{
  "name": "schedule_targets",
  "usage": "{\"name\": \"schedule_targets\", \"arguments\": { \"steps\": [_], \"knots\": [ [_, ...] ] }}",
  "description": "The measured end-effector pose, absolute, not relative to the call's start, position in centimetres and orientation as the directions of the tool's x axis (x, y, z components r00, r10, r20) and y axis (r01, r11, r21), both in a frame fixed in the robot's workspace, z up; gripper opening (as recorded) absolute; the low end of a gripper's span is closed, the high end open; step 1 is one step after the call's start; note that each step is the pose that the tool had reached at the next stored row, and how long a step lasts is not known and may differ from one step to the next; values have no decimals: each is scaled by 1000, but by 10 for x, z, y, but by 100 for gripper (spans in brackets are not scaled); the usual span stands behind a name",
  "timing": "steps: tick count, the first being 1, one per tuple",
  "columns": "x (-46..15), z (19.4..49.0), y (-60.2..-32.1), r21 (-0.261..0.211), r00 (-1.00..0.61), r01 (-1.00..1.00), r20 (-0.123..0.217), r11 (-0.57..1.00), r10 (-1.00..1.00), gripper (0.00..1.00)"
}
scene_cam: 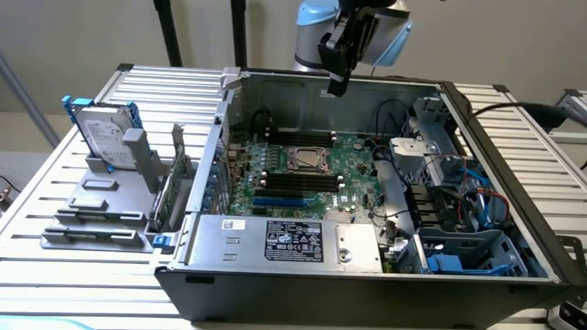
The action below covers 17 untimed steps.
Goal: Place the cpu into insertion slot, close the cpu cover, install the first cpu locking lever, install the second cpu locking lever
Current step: 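Install the second cpu locking lever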
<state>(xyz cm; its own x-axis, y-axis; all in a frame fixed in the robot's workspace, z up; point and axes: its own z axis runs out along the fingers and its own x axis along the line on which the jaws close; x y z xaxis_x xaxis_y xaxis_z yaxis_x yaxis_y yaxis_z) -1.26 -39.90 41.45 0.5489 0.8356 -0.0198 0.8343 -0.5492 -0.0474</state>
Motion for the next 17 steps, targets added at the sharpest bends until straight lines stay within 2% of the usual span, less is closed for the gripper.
{"name": "schedule_targets", "arguments": {
  "steps": [17],
  "knots": [
    [-12, 415, -399, -47, 552, 832, -20, -552, 834, 11]
  ]
}}
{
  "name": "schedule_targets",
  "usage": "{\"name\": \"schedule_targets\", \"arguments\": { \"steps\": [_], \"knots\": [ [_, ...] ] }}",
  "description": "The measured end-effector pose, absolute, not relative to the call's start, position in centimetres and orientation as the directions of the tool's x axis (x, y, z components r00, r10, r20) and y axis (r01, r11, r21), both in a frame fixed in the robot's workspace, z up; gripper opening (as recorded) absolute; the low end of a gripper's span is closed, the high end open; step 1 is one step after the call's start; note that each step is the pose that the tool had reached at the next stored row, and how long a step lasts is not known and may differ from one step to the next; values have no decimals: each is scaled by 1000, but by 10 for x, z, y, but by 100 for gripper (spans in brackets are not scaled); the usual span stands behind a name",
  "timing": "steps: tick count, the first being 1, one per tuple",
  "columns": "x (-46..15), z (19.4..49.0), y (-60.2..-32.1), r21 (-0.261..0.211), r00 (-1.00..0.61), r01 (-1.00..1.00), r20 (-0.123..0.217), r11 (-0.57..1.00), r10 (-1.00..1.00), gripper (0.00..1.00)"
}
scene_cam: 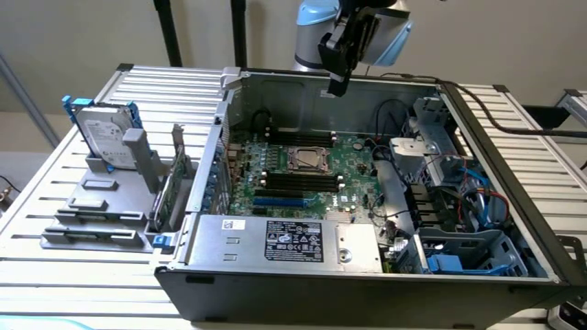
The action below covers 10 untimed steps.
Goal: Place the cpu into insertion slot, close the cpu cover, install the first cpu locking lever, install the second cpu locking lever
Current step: 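Install the second cpu locking lever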
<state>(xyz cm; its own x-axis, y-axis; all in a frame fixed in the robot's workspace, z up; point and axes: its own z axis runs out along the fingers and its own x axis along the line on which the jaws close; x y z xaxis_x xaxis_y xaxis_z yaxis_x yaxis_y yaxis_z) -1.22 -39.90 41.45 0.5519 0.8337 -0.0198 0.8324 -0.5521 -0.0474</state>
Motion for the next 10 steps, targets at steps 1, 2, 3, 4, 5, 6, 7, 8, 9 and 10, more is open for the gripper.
{"name": "schedule_targets", "arguments": {
  "steps": [1, 2, 3, 4, 5, 6, 7, 8, 9, 10],
  "knots": [
    [-12, 415, -399, -47, 553, 832, -20, -553, 833, 11],
    [-12, 415, -399, -47, 553, 832, -20, -553, 833, 11],
    [-12, 415, -399, -47, 553, 832, -20, -553, 833, 11],
    [-12, 415, -399, -47, 553, 832, -20, -553, 833, 11],
    [-12, 415, -399, -47, 553, 832, -20, -553, 833, 11],
    [-12, 415, -399, -47, 553, 832, -20, -553, 833, 11],
    [-12, 415, -399, -47, 554, 831, -20, -554, 832, 11],
    [-12, 415, -399, -47, 556, 830, -20, -556, 831, 11],
    [-12, 415, -399, -47, 556, 830, -20, -556, 831, 11],
    [-12, 414, -399, -47, 556, 830, -20, -556, 831, 11]
  ]
}}
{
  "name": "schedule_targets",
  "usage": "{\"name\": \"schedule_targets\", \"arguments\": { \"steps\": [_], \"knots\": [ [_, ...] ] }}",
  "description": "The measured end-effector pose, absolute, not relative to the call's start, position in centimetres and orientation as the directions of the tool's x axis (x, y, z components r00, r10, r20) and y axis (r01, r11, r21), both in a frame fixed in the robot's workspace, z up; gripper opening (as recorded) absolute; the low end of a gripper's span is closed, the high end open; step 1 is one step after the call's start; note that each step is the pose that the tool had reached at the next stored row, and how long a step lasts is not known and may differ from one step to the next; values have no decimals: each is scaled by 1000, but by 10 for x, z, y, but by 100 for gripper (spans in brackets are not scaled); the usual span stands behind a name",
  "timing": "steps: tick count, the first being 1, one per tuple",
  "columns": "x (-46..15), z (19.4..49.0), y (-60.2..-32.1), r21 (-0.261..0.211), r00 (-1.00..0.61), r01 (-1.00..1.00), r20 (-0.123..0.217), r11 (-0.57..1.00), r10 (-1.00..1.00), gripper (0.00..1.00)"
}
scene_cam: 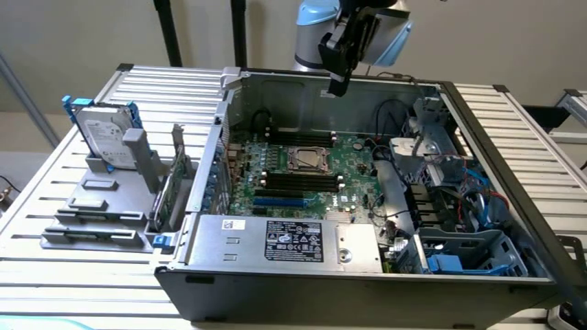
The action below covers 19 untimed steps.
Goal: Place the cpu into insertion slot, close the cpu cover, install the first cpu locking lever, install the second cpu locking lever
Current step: 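Install the second cpu locking lever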
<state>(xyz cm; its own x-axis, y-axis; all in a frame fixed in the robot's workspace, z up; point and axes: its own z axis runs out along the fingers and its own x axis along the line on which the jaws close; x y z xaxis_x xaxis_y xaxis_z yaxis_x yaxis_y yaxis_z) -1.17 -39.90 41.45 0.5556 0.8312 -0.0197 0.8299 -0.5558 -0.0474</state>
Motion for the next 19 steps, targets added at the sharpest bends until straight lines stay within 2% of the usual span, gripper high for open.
{"name": "schedule_targets", "arguments": {
  "steps": [19],
  "knots": [
    [-11, 415, -399, -47, 564, 824, -20, -565, 825, 11]
  ]
}}
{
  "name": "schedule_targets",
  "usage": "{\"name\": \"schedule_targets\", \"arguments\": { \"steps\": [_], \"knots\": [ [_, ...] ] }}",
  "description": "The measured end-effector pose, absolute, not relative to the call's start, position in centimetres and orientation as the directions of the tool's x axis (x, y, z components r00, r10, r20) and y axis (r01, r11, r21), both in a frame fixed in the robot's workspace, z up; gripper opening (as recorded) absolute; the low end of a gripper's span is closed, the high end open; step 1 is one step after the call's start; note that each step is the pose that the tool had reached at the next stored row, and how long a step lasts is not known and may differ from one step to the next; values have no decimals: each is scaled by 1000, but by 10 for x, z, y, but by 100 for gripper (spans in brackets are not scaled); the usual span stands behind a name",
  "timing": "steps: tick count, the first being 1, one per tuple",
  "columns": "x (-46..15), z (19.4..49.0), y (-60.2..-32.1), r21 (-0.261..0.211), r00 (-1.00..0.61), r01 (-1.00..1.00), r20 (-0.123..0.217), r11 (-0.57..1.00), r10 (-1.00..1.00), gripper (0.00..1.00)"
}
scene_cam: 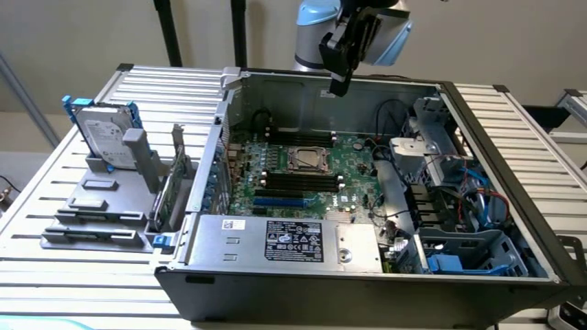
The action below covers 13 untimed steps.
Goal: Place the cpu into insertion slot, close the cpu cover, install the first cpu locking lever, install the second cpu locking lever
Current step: 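Install the second cpu locking lever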
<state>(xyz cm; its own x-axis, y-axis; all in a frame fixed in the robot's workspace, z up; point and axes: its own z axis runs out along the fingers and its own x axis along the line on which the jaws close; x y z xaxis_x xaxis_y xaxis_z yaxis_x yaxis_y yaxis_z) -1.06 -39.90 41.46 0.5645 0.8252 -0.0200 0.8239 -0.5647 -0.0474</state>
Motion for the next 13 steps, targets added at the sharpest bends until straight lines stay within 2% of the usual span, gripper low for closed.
{"name": "schedule_targets", "arguments": {
  "steps": [13],
  "knots": [
    [-10, 415, -399, -47, 567, 822, -20, -567, 824, 11]
  ]
}}
